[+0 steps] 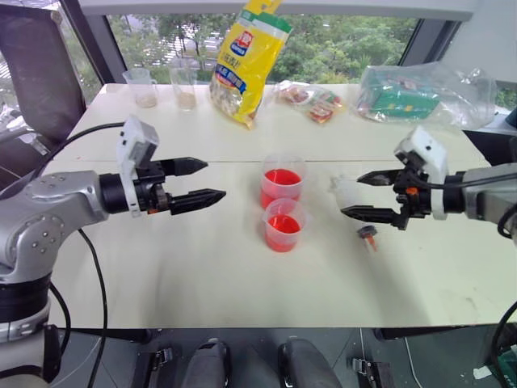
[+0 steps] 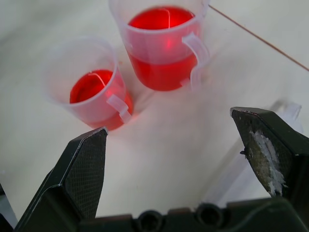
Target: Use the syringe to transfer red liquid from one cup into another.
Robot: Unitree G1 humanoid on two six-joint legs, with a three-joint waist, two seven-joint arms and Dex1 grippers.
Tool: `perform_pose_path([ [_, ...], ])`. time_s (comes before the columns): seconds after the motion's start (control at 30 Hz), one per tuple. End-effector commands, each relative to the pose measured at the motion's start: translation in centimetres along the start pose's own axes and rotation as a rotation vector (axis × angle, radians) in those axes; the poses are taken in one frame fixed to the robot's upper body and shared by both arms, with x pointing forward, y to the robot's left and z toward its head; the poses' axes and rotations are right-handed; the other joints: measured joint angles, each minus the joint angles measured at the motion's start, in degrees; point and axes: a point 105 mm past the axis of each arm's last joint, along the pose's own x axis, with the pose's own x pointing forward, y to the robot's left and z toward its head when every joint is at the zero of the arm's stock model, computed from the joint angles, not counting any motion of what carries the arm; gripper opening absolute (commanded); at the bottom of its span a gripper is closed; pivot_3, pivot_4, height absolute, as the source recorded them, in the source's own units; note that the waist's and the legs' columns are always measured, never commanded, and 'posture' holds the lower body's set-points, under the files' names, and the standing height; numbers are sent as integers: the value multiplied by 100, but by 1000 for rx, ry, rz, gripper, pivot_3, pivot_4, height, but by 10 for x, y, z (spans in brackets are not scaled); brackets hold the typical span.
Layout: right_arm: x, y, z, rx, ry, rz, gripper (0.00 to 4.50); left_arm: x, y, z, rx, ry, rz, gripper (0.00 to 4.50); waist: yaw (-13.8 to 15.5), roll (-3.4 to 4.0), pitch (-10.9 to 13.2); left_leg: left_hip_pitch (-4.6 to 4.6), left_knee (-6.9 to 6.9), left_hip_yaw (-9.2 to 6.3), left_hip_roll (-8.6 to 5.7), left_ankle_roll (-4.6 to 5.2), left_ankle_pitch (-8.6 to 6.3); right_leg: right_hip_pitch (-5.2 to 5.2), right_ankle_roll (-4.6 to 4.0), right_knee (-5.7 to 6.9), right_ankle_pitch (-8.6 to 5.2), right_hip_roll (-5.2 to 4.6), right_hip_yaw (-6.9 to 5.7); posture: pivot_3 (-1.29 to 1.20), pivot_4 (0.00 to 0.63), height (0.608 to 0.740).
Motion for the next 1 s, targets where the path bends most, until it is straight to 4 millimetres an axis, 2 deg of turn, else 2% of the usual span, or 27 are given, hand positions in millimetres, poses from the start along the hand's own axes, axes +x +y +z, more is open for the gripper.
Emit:
perform_pose_path([
  [0.03,-13,-7,8,-47,-21,-58,4465,2,-2,10,37,-40,-15,4500,2,0,0,0,0,0,-1,0,0,0,0,0,0,0,0,0,150,740],
  [0.2,-16,-10,5,-38,-5,-94,4465,3,-2,13,25,-68,-28,4500,-11,0,0,1,0,0,0,0,0,1,0,0,0,1,0,0,150,740],
  [0.3,-17,-13,3,-31,1,-100,4465,6,-1,12,26,-66,-24,4500,-15,0,0,2,0,0,1,0,0,1,0,2,0,2,0,0,150,740],
  [0.63,-16,-24,-3,27,79,-156,4465,-1,2,0,27,-35,-3,4500,-14,0,0,3,2,1,0,0,0,1,0,3,0,1,1,0,150,740],
  [0.8,-2,-39,-8,156,136,-197,4465,-5,4,-1,40,-36,19,4500,-36,0,0,7,1,5,1,0,0,1,0,5,0,1,5,0,150,740],
  [1.0,31,-64,-8,422,236,-255,4465,0,5,2,54,-50,16,4500,-33,0,0,10,2,12,1,-1,0,-2,-1,13,1,1,11,0,150,740],
])
